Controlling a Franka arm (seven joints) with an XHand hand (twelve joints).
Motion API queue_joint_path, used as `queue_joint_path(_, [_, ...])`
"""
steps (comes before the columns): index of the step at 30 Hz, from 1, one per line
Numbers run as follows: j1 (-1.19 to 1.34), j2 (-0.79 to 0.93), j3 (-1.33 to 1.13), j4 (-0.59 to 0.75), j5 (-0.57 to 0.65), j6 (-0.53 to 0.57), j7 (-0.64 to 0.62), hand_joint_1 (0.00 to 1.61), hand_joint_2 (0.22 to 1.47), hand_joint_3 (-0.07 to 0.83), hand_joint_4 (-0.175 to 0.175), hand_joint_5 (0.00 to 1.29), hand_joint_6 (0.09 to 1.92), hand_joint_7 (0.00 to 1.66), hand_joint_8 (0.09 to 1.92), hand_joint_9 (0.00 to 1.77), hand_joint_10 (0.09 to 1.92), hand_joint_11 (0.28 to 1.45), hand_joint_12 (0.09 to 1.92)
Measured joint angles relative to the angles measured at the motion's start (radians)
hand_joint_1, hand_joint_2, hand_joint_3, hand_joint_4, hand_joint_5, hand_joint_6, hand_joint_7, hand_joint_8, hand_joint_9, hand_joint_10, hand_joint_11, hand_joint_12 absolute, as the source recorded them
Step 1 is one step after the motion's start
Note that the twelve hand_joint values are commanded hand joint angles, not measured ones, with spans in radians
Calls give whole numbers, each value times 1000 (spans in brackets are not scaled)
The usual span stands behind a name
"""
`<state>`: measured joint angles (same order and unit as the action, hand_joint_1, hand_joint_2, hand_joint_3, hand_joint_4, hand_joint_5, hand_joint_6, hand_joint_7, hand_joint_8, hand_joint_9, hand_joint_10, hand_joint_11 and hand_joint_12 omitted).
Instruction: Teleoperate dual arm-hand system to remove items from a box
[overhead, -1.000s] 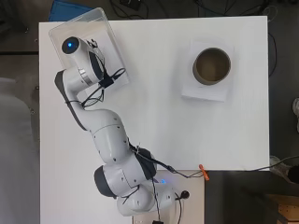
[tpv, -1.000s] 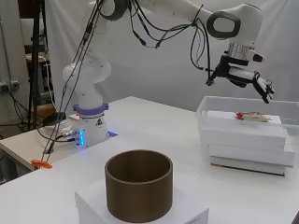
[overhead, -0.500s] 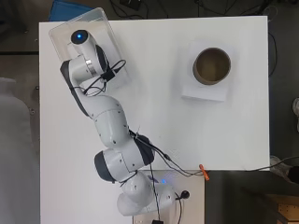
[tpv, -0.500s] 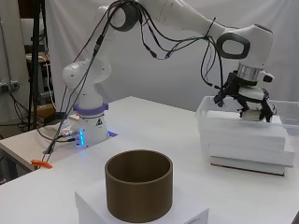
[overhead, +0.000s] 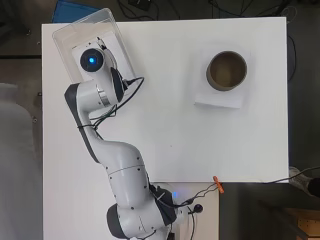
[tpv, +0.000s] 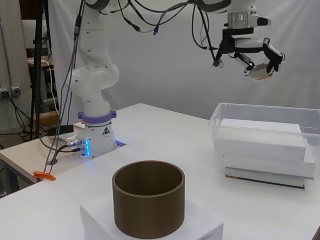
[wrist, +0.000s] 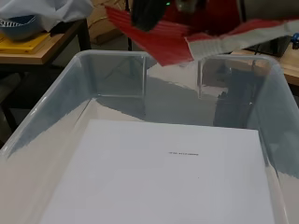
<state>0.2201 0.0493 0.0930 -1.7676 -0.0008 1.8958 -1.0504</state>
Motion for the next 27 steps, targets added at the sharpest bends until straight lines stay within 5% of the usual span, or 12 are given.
queue_joint_path(4, [-15, -58, -37, -52, 13, 14, -2, 1347, 1170, 0, -175, 877, 1182, 727, 1167, 908, 1243, 594, 897])
queue_joint_path(6, [-44, -67, -93, -63, 15, 32, -52, 1113, 1158, 1, 52, 889, 1131, 771, 529, 904, 584, 602, 595])
queue_joint_path(8, [-78, -104, -202, -104, 25, 41, -103, 1028, 1144, 0, 145, 914, 1080, 848, 147, 974, 170, 677, 320])
queue_joint_path(10, [-116, -135, -348, -143, 52, 45, -159, 1239, 1139, 21, -59, 871, 1126, 909, 87, 903, 776, 749, 217])
queue_joint_path(11, [-129, -142, -414, -149, 67, 44, -189, 1295, 1152, 13, -116, 845, 1159, 922, 87, 865, 978, 767, 197])
queue_joint_path(13, [-127, -168, -613, -143, 72, 42, -247, 1337, 1176, 5, -162, 796, 1223, 931, 87, 812, 1175, 781, 181])
queue_joint_path(15, [-41, -222, -803, -136, 13, 41, -234, 1500, 1116, 0, -18, 752, 583, 915, 87, 857, 1172, 783, 169])
queue_joint_path(19, [375, -369, -1207, -106, -169, 23, -141, 1363, 1187, 5, -159, 751, 1209, 930, 87, 782, 1260, 782, 143])
queue_joint_path(20, [499, -409, -1306, -95, -215, 16, -118, 1358, 1172, 2, -166, 789, 1250, 885, 385, 866, 1165, 788, 138])
queue_joint_path(21, [642, -456, -1418, -79, -267, 7, -96, 1256, 1169, 2, -80, 757, 923, 837, 386, 900, 818, 787, 130])
queue_joint_path(23, [862, -531, -1593, -49, -347, -11, -62, 1134, 1166, 1, 17, 652, 309, 781, 151, 939, 266, 769, 96])
queue_joint_path(27, [1075, -609, -1797, -11, -426, -34, -31, 1111, 1171, 2, 57, 607, 87, 773, 87, 952, 87, 736, 87])
